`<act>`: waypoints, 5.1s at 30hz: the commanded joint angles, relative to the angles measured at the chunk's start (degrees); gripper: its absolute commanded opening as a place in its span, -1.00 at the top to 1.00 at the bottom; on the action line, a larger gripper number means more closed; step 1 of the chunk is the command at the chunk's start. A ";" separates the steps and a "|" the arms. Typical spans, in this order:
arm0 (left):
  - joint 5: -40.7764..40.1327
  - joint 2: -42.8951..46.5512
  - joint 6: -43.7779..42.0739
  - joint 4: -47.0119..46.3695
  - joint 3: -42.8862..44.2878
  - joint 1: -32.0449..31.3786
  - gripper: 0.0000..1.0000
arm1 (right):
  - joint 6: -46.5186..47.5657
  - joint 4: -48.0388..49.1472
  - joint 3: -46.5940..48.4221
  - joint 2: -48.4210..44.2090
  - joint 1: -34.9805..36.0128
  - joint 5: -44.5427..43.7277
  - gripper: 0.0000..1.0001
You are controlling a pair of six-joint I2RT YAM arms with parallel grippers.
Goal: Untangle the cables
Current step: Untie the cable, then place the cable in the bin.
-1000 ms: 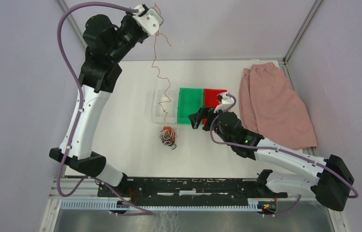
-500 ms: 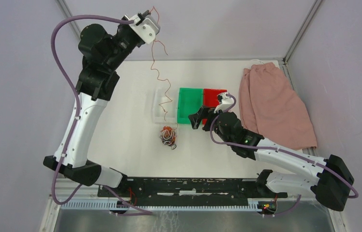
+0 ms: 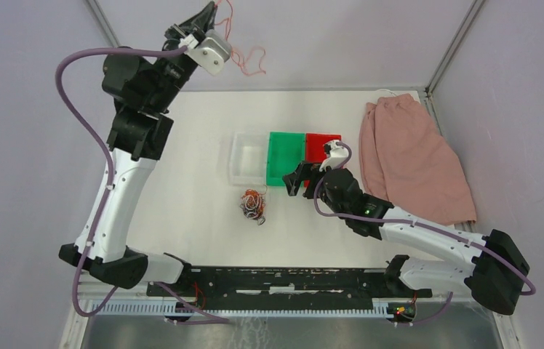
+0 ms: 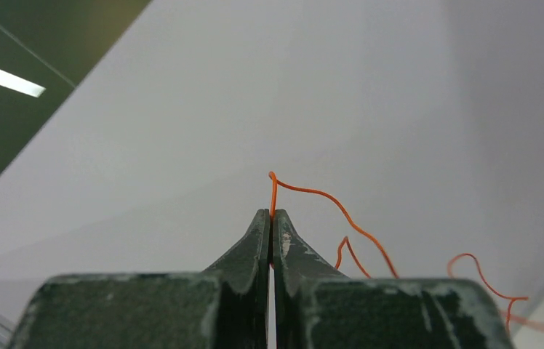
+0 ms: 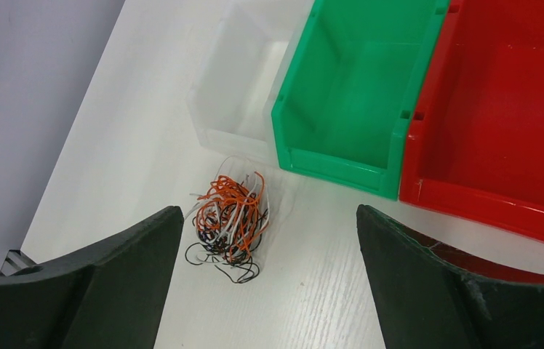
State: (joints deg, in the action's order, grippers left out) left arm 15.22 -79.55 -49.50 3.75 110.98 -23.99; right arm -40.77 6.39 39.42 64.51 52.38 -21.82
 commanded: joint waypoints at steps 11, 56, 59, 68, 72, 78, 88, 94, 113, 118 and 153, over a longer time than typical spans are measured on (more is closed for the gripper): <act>-1.10 1.15 3.62 -3.16 -17.03 -0.14 0.94 | 0.01 0.92 0.28 -1.85 -0.17 -1.16 -0.92; -4.34 5.22 7.26 -20.22 -36.22 -0.10 0.94 | -0.92 -0.33 -2.82 -5.33 -0.22 -2.08 -0.92; -4.53 6.57 6.33 -18.35 -42.10 -0.11 0.94 | -0.83 -0.48 -3.28 -5.90 -0.17 -2.71 -0.92; -6.24 7.20 3.06 -12.10 -50.41 -0.10 0.94 | -0.40 -1.72 -3.82 -7.07 -0.18 -3.62 -0.93; -3.33 7.80 3.93 -5.31 -49.59 -0.19 0.94 | -0.59 -1.66 -3.74 -6.39 -0.18 -3.58 -0.93; -1.29 6.26 6.35 1.95 -50.30 -0.11 0.94 | -0.92 -2.27 -3.57 -6.30 -0.17 -3.61 -0.93; -7.61 -5.08 4.09 5.03 -48.24 -0.27 0.94 | -0.14 -3.99 -2.86 -6.00 -0.59 -4.54 -0.93; -7.55 -12.58 5.44 4.18 -44.28 -0.65 0.94 | 0.30 -4.66 -2.52 -5.55 -1.27 -4.49 -0.93; 3.83 -17.88 9.80 19.81 -27.17 6.27 -0.64 | 0.51 -5.57 -0.15 -3.37 -3.25 -1.55 -0.93; 10.52 -18.26 10.80 23.95 -23.99 8.70 -0.67 | 0.50 -5.74 0.38 -2.57 -3.29 -0.93 -0.93; 5.68 -27.00 11.79 3.21 -42.78 5.72 0.59 | 0.64 -5.82 1.79 1.13 -3.25 4.16 -0.87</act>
State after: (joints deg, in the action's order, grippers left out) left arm 22.33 -105.21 -39.05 10.90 67.59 -18.02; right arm -40.27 -0.54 39.97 66.61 49.36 -17.76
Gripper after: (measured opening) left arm 0.208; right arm 0.939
